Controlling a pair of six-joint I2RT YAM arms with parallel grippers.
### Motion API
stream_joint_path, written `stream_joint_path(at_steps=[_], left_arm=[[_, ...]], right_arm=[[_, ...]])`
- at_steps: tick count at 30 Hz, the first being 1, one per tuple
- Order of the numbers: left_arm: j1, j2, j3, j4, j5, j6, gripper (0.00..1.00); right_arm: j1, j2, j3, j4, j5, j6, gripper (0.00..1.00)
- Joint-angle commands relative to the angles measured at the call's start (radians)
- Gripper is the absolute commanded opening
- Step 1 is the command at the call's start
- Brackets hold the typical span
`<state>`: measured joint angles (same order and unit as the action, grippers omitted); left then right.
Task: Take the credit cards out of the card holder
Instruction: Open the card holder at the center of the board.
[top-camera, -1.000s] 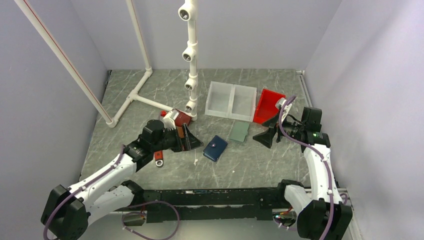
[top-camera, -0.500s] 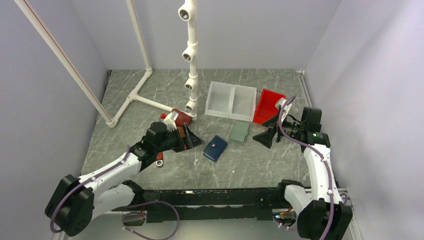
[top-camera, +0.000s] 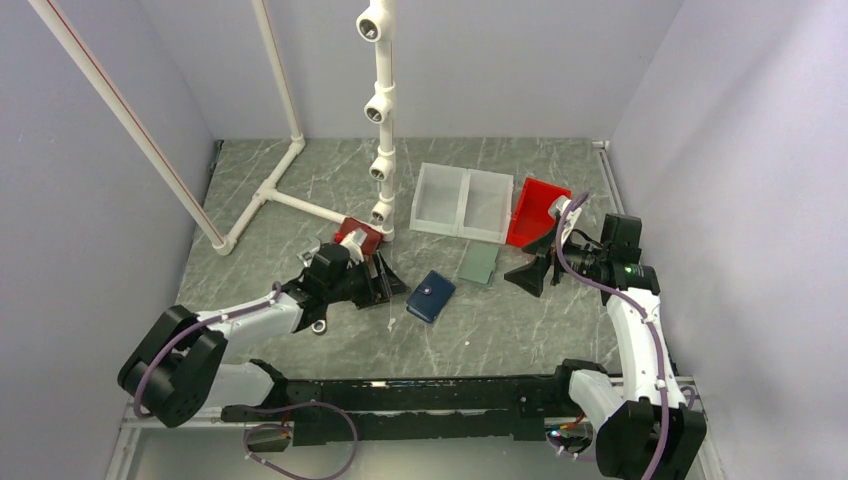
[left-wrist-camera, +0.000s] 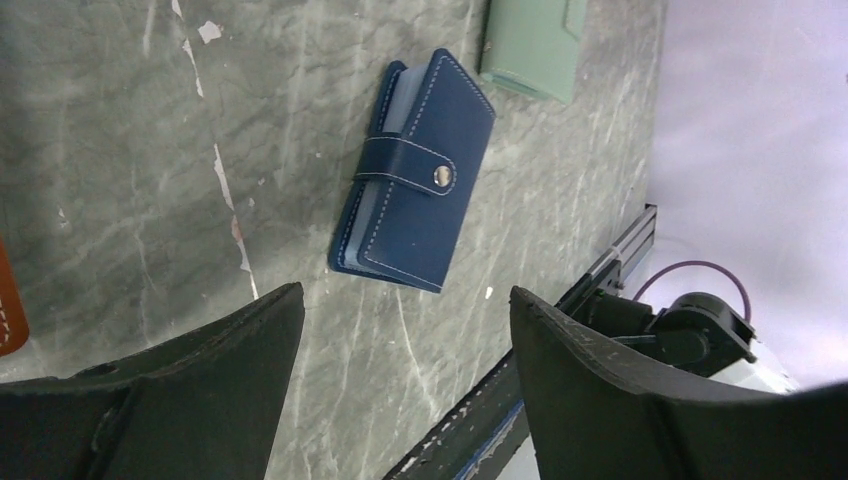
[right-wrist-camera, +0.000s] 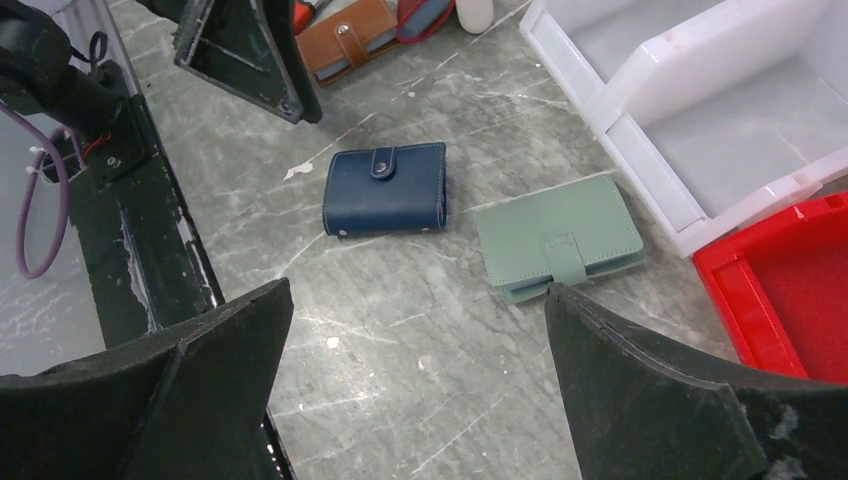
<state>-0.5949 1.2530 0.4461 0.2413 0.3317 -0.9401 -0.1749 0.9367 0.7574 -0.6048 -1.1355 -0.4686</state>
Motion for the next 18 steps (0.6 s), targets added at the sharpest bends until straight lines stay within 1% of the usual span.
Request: stream_joint_path(at_steps=[1, 8, 18], left_arm=[[-0.014, 0.048, 0.062, 0.008, -0.017, 0.021, 0.78], [-0.045, 0.126, 0.103, -0.004, -0.021, 0.039, 0.72], [-0.055, 0.218, 0.146, -0.006, -0.02, 0.063, 0.58]], right_arm=[[0.006, -0.007, 0.025, 0.014, -0.013, -0.024, 1.0], [0.011, -0.008, 0.025, 0.015, -0.012, -0.025, 1.0], [0.023, -0.009, 0.029, 0.007, -0.007, -0.031, 1.0]])
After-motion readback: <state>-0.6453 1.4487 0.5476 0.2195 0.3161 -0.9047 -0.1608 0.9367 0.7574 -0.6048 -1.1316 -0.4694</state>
